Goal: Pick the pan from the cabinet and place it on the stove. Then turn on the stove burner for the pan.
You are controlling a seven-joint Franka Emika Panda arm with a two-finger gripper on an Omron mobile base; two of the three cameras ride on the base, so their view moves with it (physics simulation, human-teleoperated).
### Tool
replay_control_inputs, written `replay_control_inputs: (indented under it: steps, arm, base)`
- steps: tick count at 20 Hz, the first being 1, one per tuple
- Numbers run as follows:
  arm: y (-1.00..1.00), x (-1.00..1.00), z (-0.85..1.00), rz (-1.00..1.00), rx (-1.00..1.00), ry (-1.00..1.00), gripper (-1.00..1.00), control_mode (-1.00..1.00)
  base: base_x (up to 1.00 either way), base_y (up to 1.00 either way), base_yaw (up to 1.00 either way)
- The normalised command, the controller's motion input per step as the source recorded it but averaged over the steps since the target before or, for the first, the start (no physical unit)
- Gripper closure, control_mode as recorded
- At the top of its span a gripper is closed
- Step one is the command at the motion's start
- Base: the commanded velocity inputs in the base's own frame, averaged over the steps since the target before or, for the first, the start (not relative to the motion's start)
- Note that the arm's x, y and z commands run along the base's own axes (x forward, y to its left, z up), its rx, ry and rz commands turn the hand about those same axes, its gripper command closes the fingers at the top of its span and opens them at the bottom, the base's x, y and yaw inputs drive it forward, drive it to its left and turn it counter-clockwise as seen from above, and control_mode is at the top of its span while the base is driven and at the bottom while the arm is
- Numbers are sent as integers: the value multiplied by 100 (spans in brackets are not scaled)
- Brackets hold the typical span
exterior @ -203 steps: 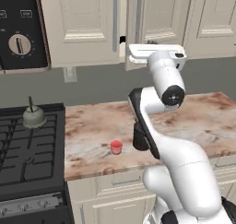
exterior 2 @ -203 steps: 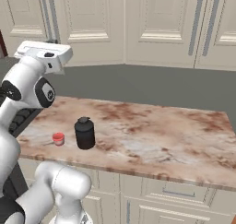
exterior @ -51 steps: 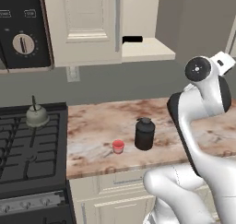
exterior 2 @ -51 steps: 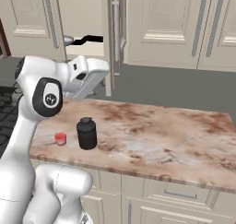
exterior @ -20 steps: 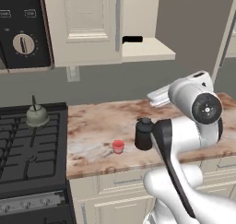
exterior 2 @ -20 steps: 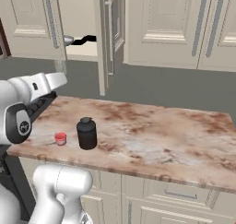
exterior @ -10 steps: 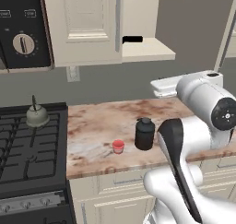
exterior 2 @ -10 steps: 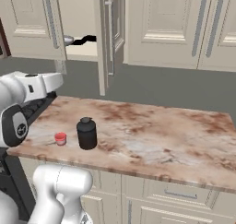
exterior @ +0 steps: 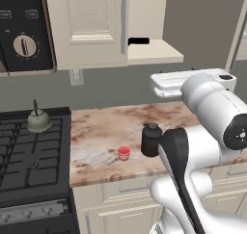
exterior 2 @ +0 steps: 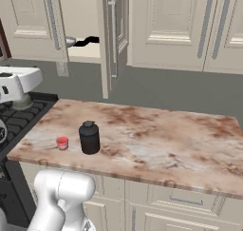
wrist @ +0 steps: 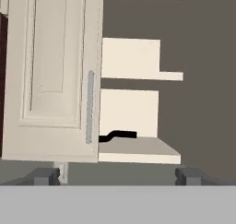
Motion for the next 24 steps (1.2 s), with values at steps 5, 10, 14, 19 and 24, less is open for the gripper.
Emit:
replay_control_inputs:
  steps: [5,10,14,19,24]
  arm:
    - [25,10,31,0,5,-8,-100,-100]
    - [5,39,2,2,0,-10,-100,-100]
    - [4,46,0,4,0,-5,-100,-100]
    - [16,69,-11,2,0,1,-100,-100]
    - [35,82,-19,0,0,11,-100,-100]
  base:
    - [0,0,0]
    - [0,0,0]
    - [0,0,0]
    - [0,0,0]
    - [0,0,0]
